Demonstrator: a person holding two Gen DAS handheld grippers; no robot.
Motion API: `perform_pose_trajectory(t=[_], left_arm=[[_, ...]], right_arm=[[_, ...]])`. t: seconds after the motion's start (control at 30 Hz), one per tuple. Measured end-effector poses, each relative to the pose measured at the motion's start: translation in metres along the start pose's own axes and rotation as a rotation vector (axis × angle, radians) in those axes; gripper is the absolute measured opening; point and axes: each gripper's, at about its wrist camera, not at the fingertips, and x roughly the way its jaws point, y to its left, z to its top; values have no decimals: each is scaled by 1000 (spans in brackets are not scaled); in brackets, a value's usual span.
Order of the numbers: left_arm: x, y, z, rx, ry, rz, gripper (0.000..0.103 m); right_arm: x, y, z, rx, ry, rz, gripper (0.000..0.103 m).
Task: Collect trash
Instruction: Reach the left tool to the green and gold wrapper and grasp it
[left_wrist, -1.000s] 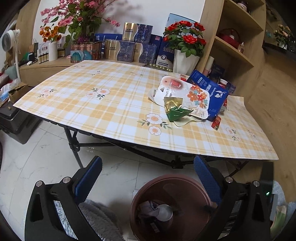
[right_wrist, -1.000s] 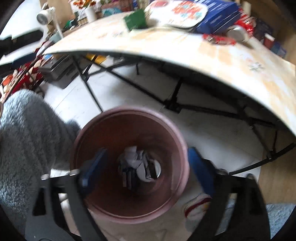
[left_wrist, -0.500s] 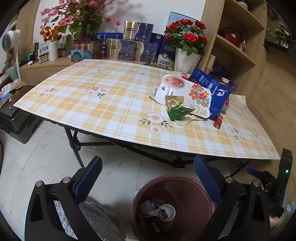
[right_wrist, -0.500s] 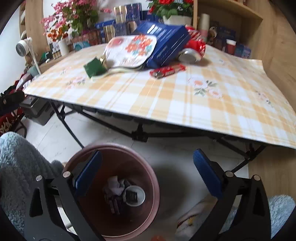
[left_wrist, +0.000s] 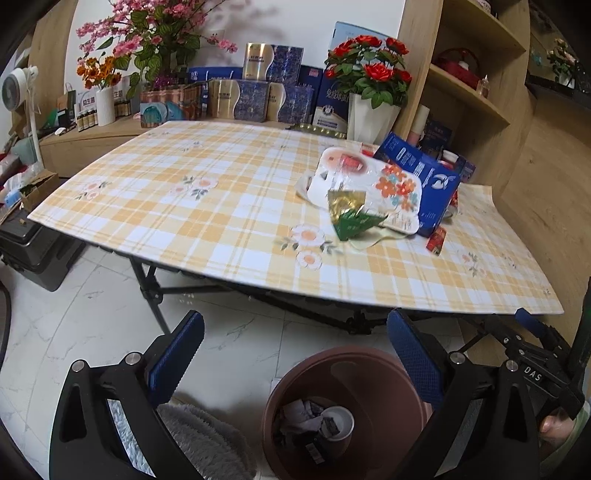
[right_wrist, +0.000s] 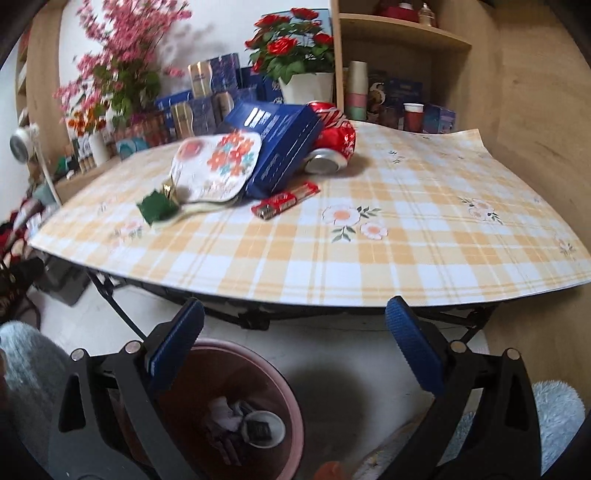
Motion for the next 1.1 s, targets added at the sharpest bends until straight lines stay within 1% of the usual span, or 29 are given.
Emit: perform_pose_trajectory(t=[0.07,0.13,0.27,0.37,0.47,0.6,0.73,0.8,0.87,0.9,0.93,0.97,1.0,1.07,1.1], left_arm=[[2,-5,6,12,-18,-5,97],[10,-16,17,39,-17,-10,97],[34,-37,42,51,21,-49,97],[55,-45,59,15,64,-63,96],[85,-49,76,-48,136,-68,89],[122,-46,89,-118,216,-48,80],[153,-46,98,-119,275,-16,73],[160,-45,98,-126,290,-18,70],[166,-44,98,-122,305,-15,65],[169,-44,97,-113,314,-10,60],[168,-45,97,-104,304,-5,53],[169,-45,96,-94,308,-17,45],[169,-45,97,-85,305,-23,43],[166,-43,97,-83,293,-44,36],[163,-41,98,-79,283,-56,34]], right_arm=[[-2,-2,4,10,-5,17,97],[-2,-3,7,17,-18,4,97],[0,-6,11,28,-26,16,97],[5,-7,13,20,-16,19,97],[12,-11,15,16,-3,28,97],[20,-19,19,49,9,51,97],[27,-29,24,100,11,71,97],[30,-33,27,120,17,86,97],[34,-35,29,136,25,103,97],[36,-36,29,141,28,111,97],[37,-35,30,144,29,118,97],[38,-34,31,144,27,128,97],[38,-33,31,140,25,134,97],[38,-27,33,108,17,139,97],[37,-24,34,83,13,135,97]])
